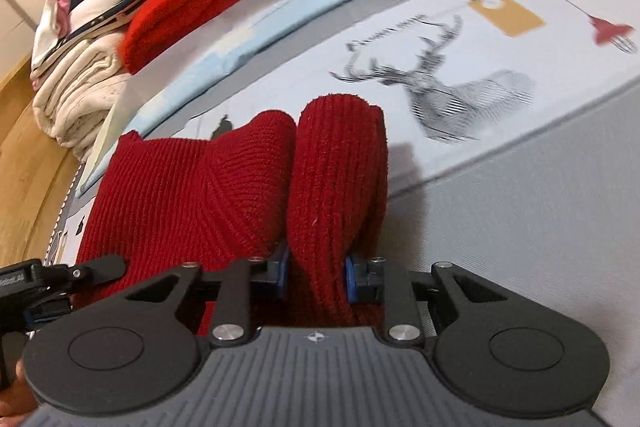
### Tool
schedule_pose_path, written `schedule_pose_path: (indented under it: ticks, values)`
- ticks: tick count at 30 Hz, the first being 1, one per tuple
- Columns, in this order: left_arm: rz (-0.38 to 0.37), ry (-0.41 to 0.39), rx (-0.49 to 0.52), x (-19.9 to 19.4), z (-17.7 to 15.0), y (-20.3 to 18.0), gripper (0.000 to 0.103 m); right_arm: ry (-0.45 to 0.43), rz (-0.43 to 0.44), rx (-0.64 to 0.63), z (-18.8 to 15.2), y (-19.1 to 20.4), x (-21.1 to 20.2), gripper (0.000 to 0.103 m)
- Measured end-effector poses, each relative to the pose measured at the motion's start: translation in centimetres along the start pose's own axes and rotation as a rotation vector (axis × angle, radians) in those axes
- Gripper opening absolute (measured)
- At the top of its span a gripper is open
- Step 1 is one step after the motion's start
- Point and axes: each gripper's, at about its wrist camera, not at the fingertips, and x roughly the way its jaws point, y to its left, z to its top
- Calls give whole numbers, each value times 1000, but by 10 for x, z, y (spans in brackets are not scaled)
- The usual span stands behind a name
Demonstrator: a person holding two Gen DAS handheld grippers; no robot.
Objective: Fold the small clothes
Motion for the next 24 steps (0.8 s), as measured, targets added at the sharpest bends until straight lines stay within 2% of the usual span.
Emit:
schedule_pose_path:
  ticks: [2,3,6,7,9,12,16,19,22,23,24]
  values:
    - [39,9,14,3,2,5,65,7,0,-27,1,8,8,27]
    - [85,8,32,4,2,6,65,19,-15,-41,2,11,13,27]
    - [202,-25,137,-1,-2,6,65,52,-73,-64,-1,14,21,30]
    - [212,-32,160,-3,-5,5,65,63,-74,-56,-2,12,22,32]
    - [195,-46,200,-12,-11,2,65,62,-110,-63,-3,14,20,44]
    - [172,-75,254,-26,-22,-3,65,25,-133,-104,-4,22,4,48]
    - [176,-62,257,-27,-32,-5,62,-26,-44,-134,-6,33,-19,49]
    - [172,-17,263,-17,-42,-6,60,39,-1,-199,-16,44,-16,57]
    - [181,0,266,-16,-50,-5,60,130,-77,-289,-33,51,0,57]
    - [181,-6,245,-19,-49,-3,58,132,-78,-296,-34,52,1,51]
    - [180,-19,219,-26,-49,-1,52,127,-49,-287,-34,52,-2,30]
